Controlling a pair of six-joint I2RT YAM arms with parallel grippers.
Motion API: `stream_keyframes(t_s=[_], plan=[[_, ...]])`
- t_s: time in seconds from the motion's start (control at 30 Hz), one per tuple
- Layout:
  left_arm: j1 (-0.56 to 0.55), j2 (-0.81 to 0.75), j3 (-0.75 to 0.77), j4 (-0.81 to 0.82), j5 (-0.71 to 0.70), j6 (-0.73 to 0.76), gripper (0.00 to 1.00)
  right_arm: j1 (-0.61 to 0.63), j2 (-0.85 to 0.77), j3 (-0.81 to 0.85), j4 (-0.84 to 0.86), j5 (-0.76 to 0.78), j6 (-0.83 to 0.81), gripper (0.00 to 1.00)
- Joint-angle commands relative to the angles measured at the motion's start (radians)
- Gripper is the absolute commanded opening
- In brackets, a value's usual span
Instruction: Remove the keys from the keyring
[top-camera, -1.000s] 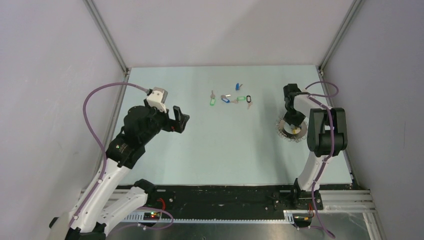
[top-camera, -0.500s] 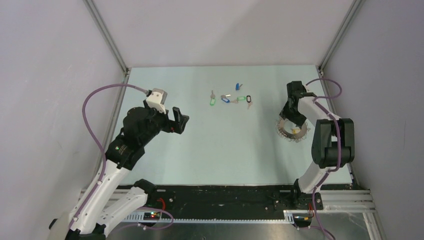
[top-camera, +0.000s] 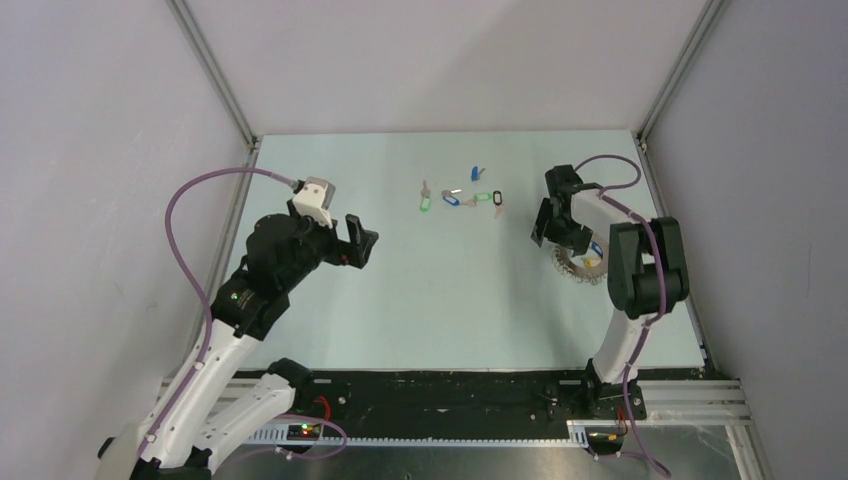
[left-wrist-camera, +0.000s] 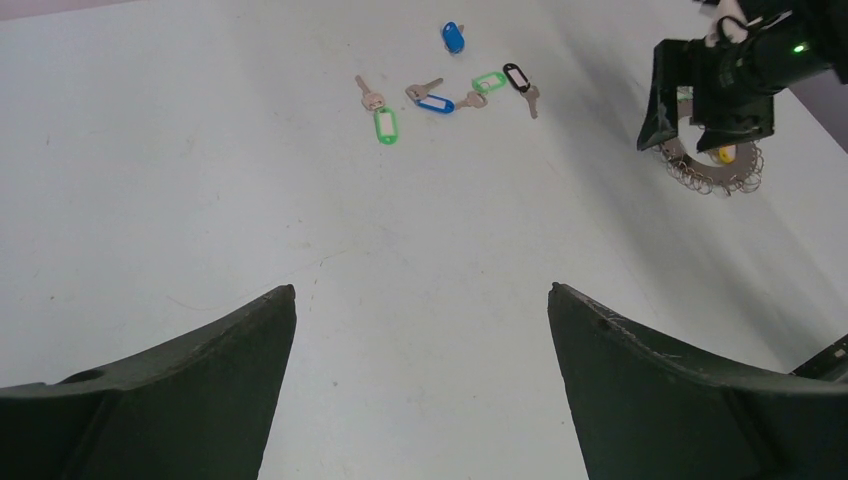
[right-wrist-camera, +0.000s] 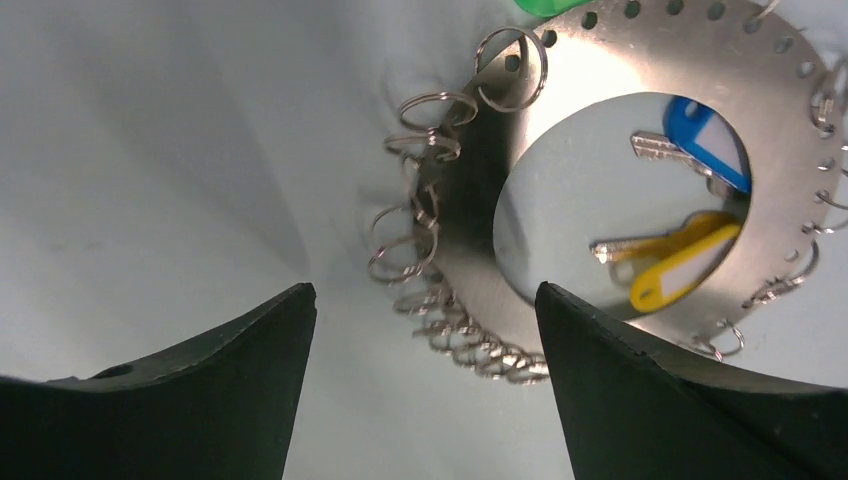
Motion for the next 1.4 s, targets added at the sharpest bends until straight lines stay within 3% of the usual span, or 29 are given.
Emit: stream_keyframes(t_s=[0.0, 0.07, 0.13, 0.17, 0.2, 0.23, 0.3, 0.5, 0.7, 1.03, 1.17, 1.37], plan=[[0.002, -0.005, 0.003, 0.012, 0.009, 0.026, 0.99, -0.014, 0.108, 0.073, -0.082, 0.012, -0.032, 0.84], [0.002, -0.006, 0.002, 0.012, 0.008, 0.026, 0.98, -0.014, 0.144, 0.089, -0.096, 0.020, -0.024, 0.81], [0.002, -0.007, 0.001, 0.012, 0.008, 0.027, 0.98, -0.004, 0.163, 0.098, -0.109, 0.054, -0.014, 0.70], [0.002, -0.006, 0.000, 0.012, 0.008, 0.027, 0.98, -0.001, 0.163, 0.098, -0.115, 0.072, -0.015, 0.49], [0.002, -0.006, 0.000, 0.011, 0.008, 0.027, 0.98, 0.006, 0.153, 0.097, -0.115, 0.071, -0.021, 0.36], [0.002, -0.004, 0.001, 0.011, 0.008, 0.027, 0.98, 0.010, 0.146, 0.096, -0.111, 0.051, -0.025, 0.10], [0.002, 0.001, 0.003, 0.012, 0.011, 0.027, 0.98, 0.018, 0.119, 0.096, -0.094, -0.007, -0.044, 0.00], [0.001, 0.009, -0.001, 0.012, 0.005, 0.032, 0.98, 0.084, -0.060, 0.098, -0.092, -0.041, -0.076, 0.00], [0.002, 0.033, 0.005, 0.012, 0.044, 0.040, 0.98, 0.099, -0.311, 0.098, -0.110, -0.169, -0.062, 0.00], [0.002, 0.091, 0.032, 0.044, 0.224, 0.002, 0.98, 0.137, -0.580, 0.105, 0.087, -0.660, -0.009, 0.00], [0.002, 0.102, -0.004, 0.149, 0.278, -0.112, 0.98, 0.140, -0.588, 0.167, 0.140, -0.929, 0.006, 0.00], [0.002, 0.076, -0.182, 0.603, 0.357, -0.255, 0.98, 0.168, -0.570, 0.289, 0.091, -1.024, -0.025, 0.00]])
